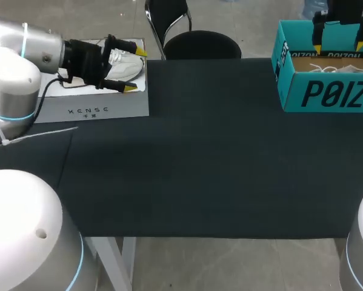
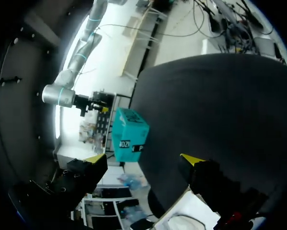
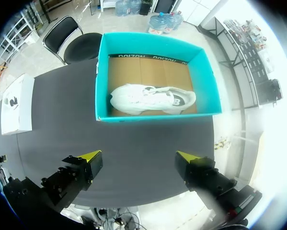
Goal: Take the shoe out of the shoebox, open the shoe tongue, remove and reinsert the insole, then place the shoe into the shoebox
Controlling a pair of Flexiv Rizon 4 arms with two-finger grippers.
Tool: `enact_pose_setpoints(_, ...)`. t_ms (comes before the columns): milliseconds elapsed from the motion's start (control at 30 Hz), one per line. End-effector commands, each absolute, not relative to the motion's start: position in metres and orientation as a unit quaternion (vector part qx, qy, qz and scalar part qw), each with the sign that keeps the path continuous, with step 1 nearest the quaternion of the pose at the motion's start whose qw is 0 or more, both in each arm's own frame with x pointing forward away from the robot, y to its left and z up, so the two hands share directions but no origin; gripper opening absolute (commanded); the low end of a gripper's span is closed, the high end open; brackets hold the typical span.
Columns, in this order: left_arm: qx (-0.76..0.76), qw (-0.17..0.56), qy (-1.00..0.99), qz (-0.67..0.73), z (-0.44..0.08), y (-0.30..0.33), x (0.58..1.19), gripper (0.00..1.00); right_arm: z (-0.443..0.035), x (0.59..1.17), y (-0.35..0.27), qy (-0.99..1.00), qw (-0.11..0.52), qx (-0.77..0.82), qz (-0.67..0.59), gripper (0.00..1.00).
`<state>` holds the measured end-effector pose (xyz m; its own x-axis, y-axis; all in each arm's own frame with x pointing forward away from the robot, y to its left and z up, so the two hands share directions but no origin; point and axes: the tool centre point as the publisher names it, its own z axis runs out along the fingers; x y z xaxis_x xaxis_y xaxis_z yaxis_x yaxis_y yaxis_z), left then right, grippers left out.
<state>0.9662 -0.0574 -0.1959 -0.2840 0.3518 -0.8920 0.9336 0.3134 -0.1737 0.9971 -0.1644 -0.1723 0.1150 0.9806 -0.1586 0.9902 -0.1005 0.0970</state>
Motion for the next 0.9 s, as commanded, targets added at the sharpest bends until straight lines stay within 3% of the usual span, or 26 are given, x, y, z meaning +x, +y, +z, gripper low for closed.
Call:
enact_pose_setpoints(33,0.412,0.352,0.758,-0.364,-0.179,-0.028,0.959,1.00,-0.172,0.995,-0.165,0.665,0.091,0.741,-0.025,1.00)
enact_pose_setpoints(400,0.340,0.389,0.807,-0.285,-0.177,0.018,0.970,1.00,-0.172,0.995,-0.165,0.665,0.091,0.741,-0.025,1.00)
enact_pose_setpoints(900,0.311,0.385,0.822,-0.283,-0.174,0.008,0.974,1.00,-0.172,0.995,-0.165,0.665,0.091,0.741,-0.025,1.00)
